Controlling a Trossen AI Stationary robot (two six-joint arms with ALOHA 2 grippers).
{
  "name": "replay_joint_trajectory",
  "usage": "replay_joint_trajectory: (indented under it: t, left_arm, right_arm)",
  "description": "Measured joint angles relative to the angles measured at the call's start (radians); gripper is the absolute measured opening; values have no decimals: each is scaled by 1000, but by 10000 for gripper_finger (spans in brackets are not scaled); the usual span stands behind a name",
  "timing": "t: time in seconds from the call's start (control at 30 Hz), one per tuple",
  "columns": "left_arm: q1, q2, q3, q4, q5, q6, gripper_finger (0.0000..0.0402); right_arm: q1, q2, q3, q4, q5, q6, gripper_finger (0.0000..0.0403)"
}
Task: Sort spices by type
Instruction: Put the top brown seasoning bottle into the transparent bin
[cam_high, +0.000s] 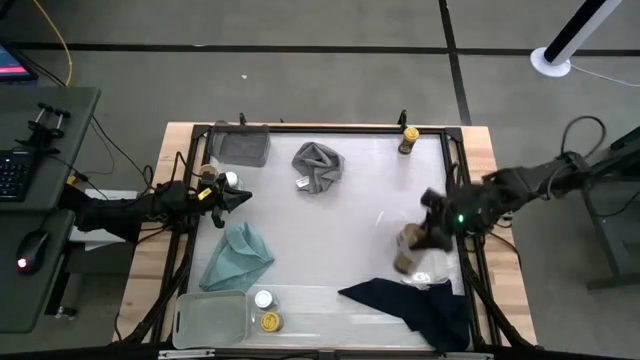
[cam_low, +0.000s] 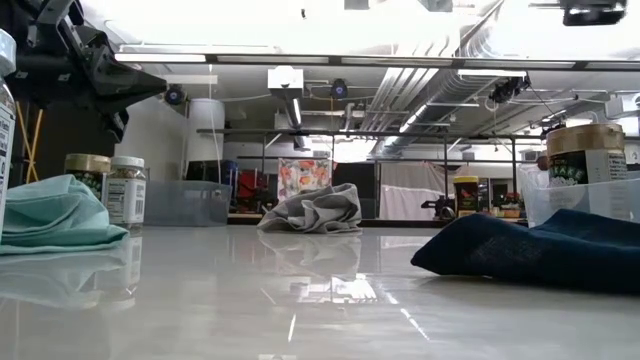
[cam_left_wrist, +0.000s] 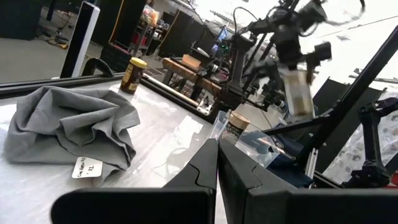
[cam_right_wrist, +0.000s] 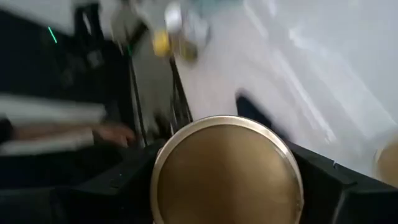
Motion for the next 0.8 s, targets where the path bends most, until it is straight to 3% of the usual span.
replay_joint_trajectory:
  t: [0.17,0.37,0.47,0.8]
  left_arm:
    - [0,0,0,0,0,0,1]
    - [0,0,0,0,0,0,1]
    - [0,0,0,0,0,0,1]
    - [0,0,0,0,0,0,1]
  right_arm:
    - [170,31,0,-58,1,50,271]
    - [293,73,0,-263,197,158,271]
    - [321,122,0,-303,287,199,271]
    - [312,377,0,-313,409,240,271]
